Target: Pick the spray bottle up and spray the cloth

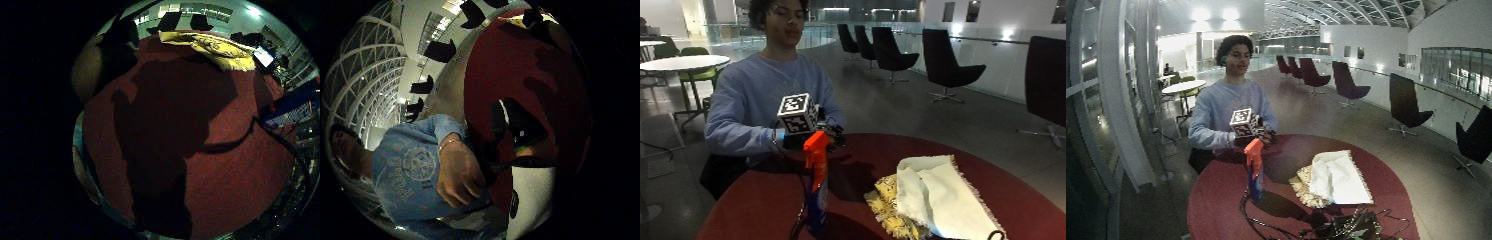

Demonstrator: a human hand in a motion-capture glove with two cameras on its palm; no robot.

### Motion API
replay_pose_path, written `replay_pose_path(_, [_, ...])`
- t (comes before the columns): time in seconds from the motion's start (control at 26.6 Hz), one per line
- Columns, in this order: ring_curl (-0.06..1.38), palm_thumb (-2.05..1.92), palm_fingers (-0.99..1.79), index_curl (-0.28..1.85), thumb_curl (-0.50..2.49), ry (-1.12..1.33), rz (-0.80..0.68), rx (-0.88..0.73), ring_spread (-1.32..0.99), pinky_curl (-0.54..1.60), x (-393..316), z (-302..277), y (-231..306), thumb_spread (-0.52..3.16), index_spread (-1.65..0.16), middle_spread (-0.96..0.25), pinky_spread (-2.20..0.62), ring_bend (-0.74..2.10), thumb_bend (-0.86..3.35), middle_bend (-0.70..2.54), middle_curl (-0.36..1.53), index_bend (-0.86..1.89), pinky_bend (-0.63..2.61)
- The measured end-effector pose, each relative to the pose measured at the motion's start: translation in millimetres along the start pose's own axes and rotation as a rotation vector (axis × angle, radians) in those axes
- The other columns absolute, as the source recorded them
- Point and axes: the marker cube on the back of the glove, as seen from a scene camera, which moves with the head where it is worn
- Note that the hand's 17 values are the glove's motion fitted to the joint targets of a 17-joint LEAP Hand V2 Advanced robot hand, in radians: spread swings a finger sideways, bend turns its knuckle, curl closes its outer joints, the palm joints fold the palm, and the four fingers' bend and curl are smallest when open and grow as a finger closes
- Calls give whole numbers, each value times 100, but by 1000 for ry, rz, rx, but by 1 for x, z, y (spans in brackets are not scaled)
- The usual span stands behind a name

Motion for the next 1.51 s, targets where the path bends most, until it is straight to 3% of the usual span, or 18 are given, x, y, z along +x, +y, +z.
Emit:
replay_pose_path(0.3, [23, 62, 68, 28, 25, -46, 28, 29, 1, 25, 2, -4, 2, 107, -34, -3, 20, 24, 23, 28, 28, 16, 24])
replay_pose_path(0.64, [26, 63, 70, 29, 29, -587, 132, 422, 2, 27, 24, -63, 25, 112, -35, -3, 21, 27, 17, 26, 31, 14, 22])
replay_pose_path(0.79, [27, 63, 73, 29, 30, -719, 230, 571, 2, 28, 48, -77, 45, 113, -34, -3, 21, 29, 13, 26, 33, 13, 22])
replay_pose_path(1.09, [29, 64, 74, 28, 31, -696, 381, 689, 3, 30, 82, -78, 60, 112, -34, -2, 21, 31, 8, 25, 35, 13, 21])
replay_pose_path(1.51, [31, 66, 68, 26, 34, -551, 594, 730, 4, 33, 149, -80, 41, 110, -34, -1, 21, 32, 1, 24, 37, 9, 25])
